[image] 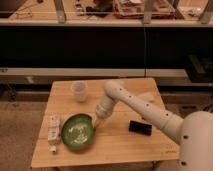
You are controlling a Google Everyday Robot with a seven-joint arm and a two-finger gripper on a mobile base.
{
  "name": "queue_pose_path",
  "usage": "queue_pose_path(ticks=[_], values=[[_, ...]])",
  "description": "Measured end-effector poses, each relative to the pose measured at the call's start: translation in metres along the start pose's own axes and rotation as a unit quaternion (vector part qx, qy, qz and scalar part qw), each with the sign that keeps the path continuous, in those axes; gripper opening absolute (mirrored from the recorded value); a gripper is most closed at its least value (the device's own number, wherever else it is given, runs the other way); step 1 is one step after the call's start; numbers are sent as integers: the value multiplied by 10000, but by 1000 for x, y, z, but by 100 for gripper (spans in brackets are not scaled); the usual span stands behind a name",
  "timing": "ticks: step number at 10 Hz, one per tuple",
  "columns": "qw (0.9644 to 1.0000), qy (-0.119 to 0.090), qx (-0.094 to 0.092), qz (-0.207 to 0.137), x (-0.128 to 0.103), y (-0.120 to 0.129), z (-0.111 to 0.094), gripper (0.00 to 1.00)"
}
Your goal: Drag the ceramic bowl in a circle
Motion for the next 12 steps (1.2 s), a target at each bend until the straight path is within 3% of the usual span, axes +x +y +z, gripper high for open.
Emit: queue_pose_path(ticks=[2,4,6,8,10,12], values=[[9993,238,-11,286,31,18,-14,0],[9969,380,-122,681,43,54,-29,0],[9930,542,-217,1029,41,88,-55,0],[9890,682,-411,1247,22,118,-91,0],[9894,425,-724,1181,-20,131,-99,0],[9915,-16,-809,1020,-66,129,-90,0]])
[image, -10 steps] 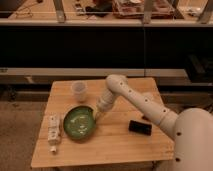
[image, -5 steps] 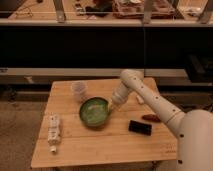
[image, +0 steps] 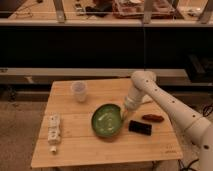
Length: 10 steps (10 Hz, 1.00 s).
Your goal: Drag the ceramic bowl in a circle
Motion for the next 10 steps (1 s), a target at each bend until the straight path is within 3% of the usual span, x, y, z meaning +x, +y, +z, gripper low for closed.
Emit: queue_pose_path(ticks=[2,4,6,10], values=[[9987,-450,-54,-220,-47,0,12,0],[9963,-680,-11,-535,-65,-19,22,0],[9920,-842,9,-940,-66,-47,36,0],[9776,-1056,86,-1819,-36,-117,71,0]])
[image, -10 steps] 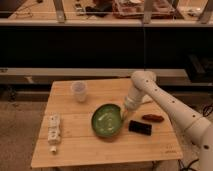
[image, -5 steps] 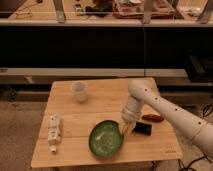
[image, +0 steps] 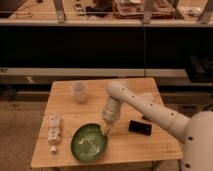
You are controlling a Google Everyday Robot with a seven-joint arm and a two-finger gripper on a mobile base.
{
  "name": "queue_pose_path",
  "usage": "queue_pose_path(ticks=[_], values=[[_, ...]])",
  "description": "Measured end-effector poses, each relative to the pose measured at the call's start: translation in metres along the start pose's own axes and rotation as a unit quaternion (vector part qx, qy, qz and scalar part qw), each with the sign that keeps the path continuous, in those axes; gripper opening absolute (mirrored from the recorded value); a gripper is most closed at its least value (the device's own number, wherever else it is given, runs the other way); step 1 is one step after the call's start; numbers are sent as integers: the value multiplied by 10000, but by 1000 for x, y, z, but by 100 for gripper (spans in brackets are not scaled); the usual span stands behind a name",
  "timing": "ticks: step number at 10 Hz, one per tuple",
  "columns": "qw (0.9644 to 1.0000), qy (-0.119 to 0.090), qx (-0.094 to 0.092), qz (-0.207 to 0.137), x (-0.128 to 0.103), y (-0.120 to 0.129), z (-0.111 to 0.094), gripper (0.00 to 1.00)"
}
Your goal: Drag the ceramic bowl in a circle
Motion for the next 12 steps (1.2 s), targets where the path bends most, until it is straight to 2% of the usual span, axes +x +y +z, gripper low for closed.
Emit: queue_pose_path(ticks=[1,3,4,6,7,8,9,10,11,12], values=[[9998,63,25,-172,22,-11,0,0],[9993,274,85,-252,56,-18,-9,0],[9989,438,105,-107,78,-8,-15,0],[9974,653,161,257,98,17,-24,0],[9950,793,216,575,104,36,-30,0],[9911,938,277,903,105,55,-37,0],[9850,1119,355,1269,103,75,-45,0],[9782,1311,413,1559,99,90,-54,0],[9693,1537,448,1865,89,107,-63,0],[9618,1700,474,2094,72,119,-69,0]])
